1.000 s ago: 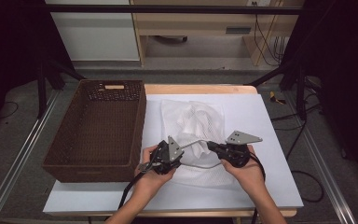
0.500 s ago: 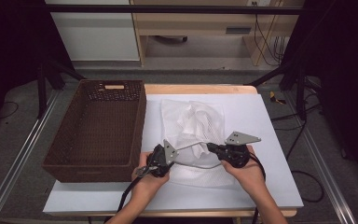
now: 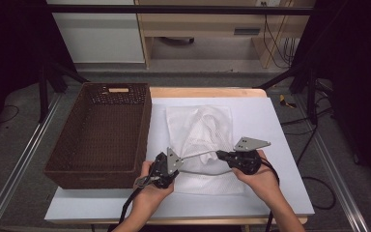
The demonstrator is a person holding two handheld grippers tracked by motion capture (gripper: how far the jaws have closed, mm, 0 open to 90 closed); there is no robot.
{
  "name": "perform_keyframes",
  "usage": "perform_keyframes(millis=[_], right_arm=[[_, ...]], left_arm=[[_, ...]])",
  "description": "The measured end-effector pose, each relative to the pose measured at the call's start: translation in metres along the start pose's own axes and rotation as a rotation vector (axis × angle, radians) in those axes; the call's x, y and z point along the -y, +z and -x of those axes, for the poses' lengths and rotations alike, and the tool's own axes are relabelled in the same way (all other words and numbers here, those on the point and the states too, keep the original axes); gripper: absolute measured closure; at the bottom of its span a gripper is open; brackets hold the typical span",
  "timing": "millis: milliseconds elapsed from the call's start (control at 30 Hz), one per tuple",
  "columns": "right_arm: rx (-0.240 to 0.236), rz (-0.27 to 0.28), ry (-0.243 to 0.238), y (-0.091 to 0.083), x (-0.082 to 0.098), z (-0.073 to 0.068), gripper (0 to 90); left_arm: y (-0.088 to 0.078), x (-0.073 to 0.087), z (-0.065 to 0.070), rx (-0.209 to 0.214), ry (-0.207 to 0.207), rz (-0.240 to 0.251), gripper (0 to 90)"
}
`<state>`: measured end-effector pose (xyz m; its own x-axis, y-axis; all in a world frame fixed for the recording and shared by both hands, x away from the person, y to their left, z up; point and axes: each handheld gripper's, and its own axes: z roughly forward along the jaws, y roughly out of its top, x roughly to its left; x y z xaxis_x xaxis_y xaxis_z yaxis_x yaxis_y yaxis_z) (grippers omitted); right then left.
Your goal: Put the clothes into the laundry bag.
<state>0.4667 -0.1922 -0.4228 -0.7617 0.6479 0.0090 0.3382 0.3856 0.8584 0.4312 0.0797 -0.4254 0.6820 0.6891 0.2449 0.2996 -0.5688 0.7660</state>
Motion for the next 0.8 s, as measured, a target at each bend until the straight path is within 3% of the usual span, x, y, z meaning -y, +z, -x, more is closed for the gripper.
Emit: perform_keyframes(millis=[167,333,533,800], right_arm=[[0.0,-0.002,-0.021,-0.009,-0.002,-0.002,88.9],[0.015,-0.023,-0.062,-0.009,0.0,-0.007,88.8],[0.014,-0.055,-0.092,0.002,0.009,-0.014,88.8],[0.004,-0.07,-0.108,0.007,0.017,-0.02,88.8]], left_arm=[[-0.006,-0.002,0.003,0.0,0.006,0.013,88.0],[-0.001,0.003,0.003,-0.023,0.021,-0.004,87.3],[0.004,0.012,-0.001,-0.02,-0.015,-0.03,87.2],[0.003,0.017,-0.002,-0.018,-0.046,-0.017,87.0]])
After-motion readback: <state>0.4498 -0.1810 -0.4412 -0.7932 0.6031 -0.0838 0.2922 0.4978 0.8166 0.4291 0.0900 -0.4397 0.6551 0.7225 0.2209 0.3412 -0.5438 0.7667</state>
